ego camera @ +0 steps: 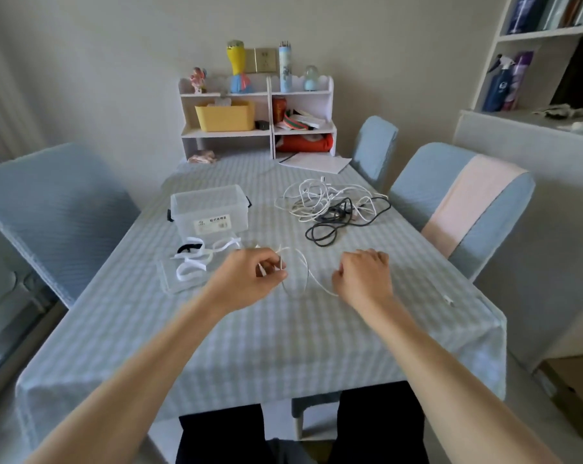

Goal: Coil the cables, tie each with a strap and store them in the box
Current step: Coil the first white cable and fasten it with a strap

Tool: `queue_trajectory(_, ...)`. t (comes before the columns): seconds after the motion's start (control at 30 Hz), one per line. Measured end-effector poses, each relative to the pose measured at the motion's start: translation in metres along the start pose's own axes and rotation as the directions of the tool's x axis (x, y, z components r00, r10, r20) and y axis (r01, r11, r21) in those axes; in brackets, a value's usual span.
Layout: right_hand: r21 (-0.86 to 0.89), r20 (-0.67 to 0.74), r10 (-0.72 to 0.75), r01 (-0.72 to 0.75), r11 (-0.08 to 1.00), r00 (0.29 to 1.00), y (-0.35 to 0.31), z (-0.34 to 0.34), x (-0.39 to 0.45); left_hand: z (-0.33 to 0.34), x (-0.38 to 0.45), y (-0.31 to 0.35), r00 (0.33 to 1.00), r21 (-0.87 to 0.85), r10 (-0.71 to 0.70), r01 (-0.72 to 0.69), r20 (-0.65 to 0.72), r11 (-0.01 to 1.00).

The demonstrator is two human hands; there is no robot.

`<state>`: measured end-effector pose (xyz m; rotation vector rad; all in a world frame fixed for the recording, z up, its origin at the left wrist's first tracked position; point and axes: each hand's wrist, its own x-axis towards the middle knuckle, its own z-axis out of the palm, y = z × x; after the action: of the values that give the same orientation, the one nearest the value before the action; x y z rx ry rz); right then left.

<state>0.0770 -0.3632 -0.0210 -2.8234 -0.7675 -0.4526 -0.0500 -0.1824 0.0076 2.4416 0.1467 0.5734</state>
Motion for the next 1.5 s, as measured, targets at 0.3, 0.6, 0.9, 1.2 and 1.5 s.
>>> queue_trajectory(0.3, 0.528, 0.121, -0.242, 0.144, 0.837, 0.963, -0.029, -0.012, -0.008, 0.036, 0.01, 0.004, 0.974, -0.722, -0.225, 0.149, -0.01, 0.676)
queue_trajectory(0.6, 0.094, 0.093, -0.194, 0.186, 0.978, 0.976, 0.022, 0.025, 0.015, 0.023, 0.018, -0.024, 0.966, -0.57, -0.177, 0.04, -0.187, 0.821)
queue_trajectory(0.9, 0.234, -0.284, -0.203, 0.273, 0.933, 0.937, -0.018, -0.003, 0.051, 0.056, 0.073, -0.003, 0.973, -0.921, -0.23, 0.079, -0.012, 0.38)
queue_trajectory(1.2, 0.496, 0.265, -0.263, 0.103, 0.862, 0.928, -0.026, 0.019, 0.066, 0.03, 0.064, -0.047, 0.987, -0.404, -0.105, 0.046, -0.124, 0.913)
queue_trajectory(1.5, 0.561, 0.112, -0.384, 0.261, 0.786, 0.916, -0.029, 0.035, 0.092, 0.014, 0.071, -0.09, 0.988, 0.133, 0.153, -0.155, 0.025, 0.979)
